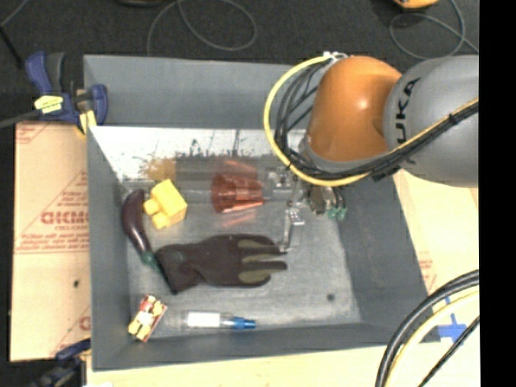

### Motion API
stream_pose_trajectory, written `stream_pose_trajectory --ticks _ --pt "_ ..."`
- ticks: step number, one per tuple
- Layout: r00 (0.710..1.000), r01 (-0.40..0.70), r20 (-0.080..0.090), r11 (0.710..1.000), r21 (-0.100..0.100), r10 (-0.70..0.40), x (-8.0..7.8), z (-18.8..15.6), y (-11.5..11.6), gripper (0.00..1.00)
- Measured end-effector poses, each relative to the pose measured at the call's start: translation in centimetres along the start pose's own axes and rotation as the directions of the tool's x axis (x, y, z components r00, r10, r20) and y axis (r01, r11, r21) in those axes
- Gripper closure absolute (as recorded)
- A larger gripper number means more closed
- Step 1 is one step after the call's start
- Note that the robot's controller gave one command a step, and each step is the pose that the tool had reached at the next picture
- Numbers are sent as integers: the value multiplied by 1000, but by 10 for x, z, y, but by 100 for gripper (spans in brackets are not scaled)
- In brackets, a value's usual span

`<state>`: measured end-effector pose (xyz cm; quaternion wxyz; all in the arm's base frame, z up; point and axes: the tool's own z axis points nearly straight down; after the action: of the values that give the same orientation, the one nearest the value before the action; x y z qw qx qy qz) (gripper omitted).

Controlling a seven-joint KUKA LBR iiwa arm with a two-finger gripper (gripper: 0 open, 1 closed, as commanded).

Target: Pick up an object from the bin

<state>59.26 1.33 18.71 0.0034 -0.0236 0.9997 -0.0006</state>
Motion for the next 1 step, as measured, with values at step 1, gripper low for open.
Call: stream_pose_trajectory --ticks 1 --pt "990 144 -1 990 -1 -144 21 27 34 0"
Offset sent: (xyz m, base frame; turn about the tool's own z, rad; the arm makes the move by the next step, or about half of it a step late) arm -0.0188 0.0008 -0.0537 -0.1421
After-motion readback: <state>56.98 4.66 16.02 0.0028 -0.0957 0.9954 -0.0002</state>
